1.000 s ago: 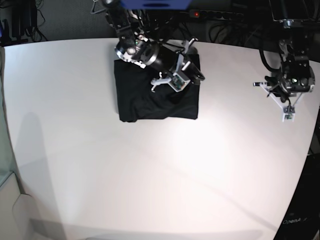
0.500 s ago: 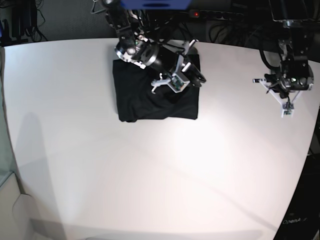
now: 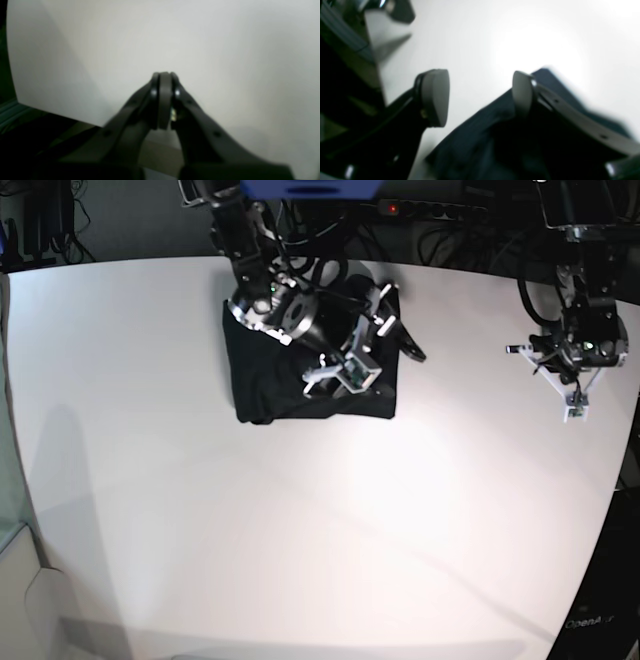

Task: Fold the T-shirt properly
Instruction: 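Press and smooth the folded stack with the right gripper, then withdraw it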

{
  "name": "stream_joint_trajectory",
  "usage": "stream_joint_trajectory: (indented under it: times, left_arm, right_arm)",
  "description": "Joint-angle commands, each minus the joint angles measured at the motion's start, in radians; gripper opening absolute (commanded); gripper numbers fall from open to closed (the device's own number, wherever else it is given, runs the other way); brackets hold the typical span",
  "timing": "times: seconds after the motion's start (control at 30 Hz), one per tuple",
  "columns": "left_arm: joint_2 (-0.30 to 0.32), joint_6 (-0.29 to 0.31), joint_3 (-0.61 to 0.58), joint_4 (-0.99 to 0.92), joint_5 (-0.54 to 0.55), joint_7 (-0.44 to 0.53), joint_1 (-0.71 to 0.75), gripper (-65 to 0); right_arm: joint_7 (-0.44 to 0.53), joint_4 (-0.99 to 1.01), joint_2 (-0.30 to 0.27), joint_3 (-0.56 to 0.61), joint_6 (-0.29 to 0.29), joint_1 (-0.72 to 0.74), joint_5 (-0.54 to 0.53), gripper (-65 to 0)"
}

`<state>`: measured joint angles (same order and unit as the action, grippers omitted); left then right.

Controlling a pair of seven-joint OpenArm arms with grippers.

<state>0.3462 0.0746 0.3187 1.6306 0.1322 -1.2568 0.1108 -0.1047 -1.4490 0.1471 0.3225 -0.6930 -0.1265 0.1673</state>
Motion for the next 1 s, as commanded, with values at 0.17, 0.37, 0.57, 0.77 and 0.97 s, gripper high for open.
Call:
stream_joint_trajectory:
  times: [0.17, 0.37, 0.57, 0.77, 0.97]
  left_arm:
    - [0.018, -0.003, 0.006, 0.003, -0.006, 0.006, -0.013, -65.0]
    - [0.041, -0.003, 0.006, -0.071, -0.006, 0.030, -0.032, -65.0]
    - [0.044, -0.003, 0.004, -0.140, -0.006, 0.087, -0.050, -65.0]
    - [0.044, -0.003, 0.004, -0.160, -0.006, 0.088, -0.055, -65.0]
    - [0.044, -0.003, 0.004, -0.160, -0.006, 0.088, -0.055, -65.0]
  right_arm:
    - [0.026, -0.020, -0.020, -0.001, -0.005, 0.044, -0.022, -24.8]
    - [0.026, -0.020, -0.096, -0.003, -0.005, 0.057, -0.021, -24.8]
    - [0.026, -0.020, -0.125, -0.003, -0.005, 0.049, -0.021, -24.8]
    - [0.026, -0.012, -0.125, -0.004, -0.005, 0.035, -0.021, -24.8]
    - [0.027, 0.027, -0.125, -0.003, -0.005, 0.034, -0.021, -24.8]
